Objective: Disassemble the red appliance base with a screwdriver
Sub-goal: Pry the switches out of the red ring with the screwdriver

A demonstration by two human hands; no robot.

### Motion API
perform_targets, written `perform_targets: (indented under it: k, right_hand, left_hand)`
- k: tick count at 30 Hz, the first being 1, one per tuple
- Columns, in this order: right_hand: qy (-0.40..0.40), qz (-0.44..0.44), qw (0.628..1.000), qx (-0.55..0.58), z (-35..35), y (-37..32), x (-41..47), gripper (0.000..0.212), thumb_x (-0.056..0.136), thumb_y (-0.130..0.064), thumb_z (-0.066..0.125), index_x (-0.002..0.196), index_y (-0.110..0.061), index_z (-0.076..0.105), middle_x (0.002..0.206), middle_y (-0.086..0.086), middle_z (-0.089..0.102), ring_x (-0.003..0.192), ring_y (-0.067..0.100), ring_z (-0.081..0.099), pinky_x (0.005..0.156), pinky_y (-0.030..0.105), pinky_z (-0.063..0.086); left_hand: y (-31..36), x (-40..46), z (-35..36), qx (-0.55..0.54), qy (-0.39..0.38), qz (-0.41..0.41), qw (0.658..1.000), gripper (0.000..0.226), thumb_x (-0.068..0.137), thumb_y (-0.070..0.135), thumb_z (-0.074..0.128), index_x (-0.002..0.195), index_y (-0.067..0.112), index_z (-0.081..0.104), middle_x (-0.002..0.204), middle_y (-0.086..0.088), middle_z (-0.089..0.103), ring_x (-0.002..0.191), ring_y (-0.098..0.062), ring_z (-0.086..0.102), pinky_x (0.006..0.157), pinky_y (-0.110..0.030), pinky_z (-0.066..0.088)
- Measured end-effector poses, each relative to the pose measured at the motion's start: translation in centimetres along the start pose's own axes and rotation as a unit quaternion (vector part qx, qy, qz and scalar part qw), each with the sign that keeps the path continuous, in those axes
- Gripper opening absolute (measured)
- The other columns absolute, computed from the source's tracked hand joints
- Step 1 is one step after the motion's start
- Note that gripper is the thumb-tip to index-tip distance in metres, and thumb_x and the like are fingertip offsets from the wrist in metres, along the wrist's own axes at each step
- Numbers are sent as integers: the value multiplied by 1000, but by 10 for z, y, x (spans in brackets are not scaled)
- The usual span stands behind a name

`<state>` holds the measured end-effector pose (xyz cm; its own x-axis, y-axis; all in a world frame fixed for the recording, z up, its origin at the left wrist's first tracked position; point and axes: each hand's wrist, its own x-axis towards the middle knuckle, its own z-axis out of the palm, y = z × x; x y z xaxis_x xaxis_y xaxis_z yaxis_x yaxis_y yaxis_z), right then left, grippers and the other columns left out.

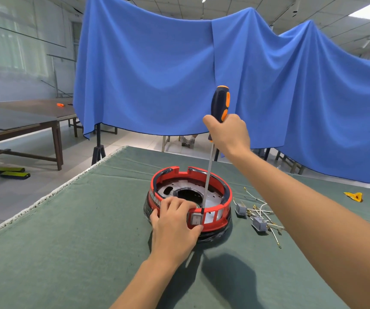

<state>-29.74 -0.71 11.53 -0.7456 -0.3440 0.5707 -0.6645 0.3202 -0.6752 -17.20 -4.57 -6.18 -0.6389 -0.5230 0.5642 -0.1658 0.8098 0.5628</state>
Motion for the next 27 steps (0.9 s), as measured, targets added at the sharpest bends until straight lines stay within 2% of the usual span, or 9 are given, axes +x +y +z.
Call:
perform_targets:
  k: [3, 6, 9, 13, 15, 17, 19, 24, 27]
  right_hand:
    - [48, -38, 998, -11, -14, -2, -15, 33, 74, -39, 51, 54, -16, 39, 57, 6, 59, 69, 29, 67, 55, 29, 41]
    - [97, -75, 991, -44, -25, -6, -34, 30, 67, -41, 42, 51, -15, 40, 62, 12, 65, 50, 19, 47, 48, 24, 33]
    - [121, -100, 986, -53, -29, -8, -47, 31, 68, -39, 42, 51, -13, 39, 57, 9, 62, 46, 14, 37, 46, 23, 31]
    - [136, -120, 983, 2, -31, -10, -53, 34, 70, -36, 46, 50, -11, 37, 42, 1, 45, 45, 13, 36, 45, 19, 32]
    - [128, -124, 983, 32, -31, -12, -56, 35, 71, -35, 47, 52, -6, 42, 46, 6, 52, 47, 18, 41, 50, 30, 38]
    - [118, -130, 983, 47, -30, -12, -59, 36, 72, -34, 47, 55, -3, 47, 49, 7, 57, 51, 25, 51, 51, 33, 42]
    - [113, -136, 983, 49, -27, -12, -62, 37, 73, -34, 47, 55, -2, 47, 51, 9, 58, 53, 25, 54, 53, 34, 43]
    - [105, -138, 983, 62, -25, -11, -64, 33, 73, -33, 48, 51, -9, 45, 50, 7, 58, 47, 14, 46, 47, 24, 38]
    - [103, -139, 983, 56, -25, -12, -65, 33, 73, -33, 48, 51, -9, 43, 51, 10, 58, 47, 16, 46, 46, 22, 36]
  left_hand:
    - [-2, 1, -1, 8, -10, -2, 1000, 39, 75, 41, 71, 110, 36, 57, 113, 23, 49, 121, -3, 30, 105, -43, 28]
    - [-2, 3, -2, 6, -16, -4, 1000, 39, 74, 42, 71, 111, 36, 57, 113, 23, 49, 121, -3, 28, 105, -42, 27]
    - [-2, 3, -3, 5, -23, -4, 1000, 41, 74, 43, 72, 112, 37, 56, 113, 23, 48, 122, -3, 27, 105, -41, 27]
    - [-2, 2, -3, 5, -30, -5, 1000, 44, 74, 43, 71, 115, 37, 54, 116, 23, 46, 124, -3, 26, 107, -43, 26]
    - [-2, 1, -3, 5, -29, -5, 1000, 45, 75, 43, 71, 116, 37, 54, 117, 22, 46, 124, -3, 26, 108, -44, 26]
    - [-2, 1, -3, 7, -29, -5, 1000, 46, 75, 43, 71, 117, 37, 54, 117, 23, 45, 124, -2, 25, 108, -45, 26]
    - [-3, 1, -3, 7, -27, -6, 1000, 47, 74, 43, 71, 117, 36, 54, 117, 23, 45, 124, -2, 25, 107, -45, 26]
    - [-3, 1, -2, 14, -31, -8, 999, 49, 76, 44, 71, 120, 35, 53, 120, 21, 46, 126, -3, 25, 108, -47, 27]
    - [-3, 1, -2, 13, -31, -9, 999, 48, 76, 45, 70, 120, 34, 53, 120, 21, 46, 126, -4, 25, 108, -47, 27]
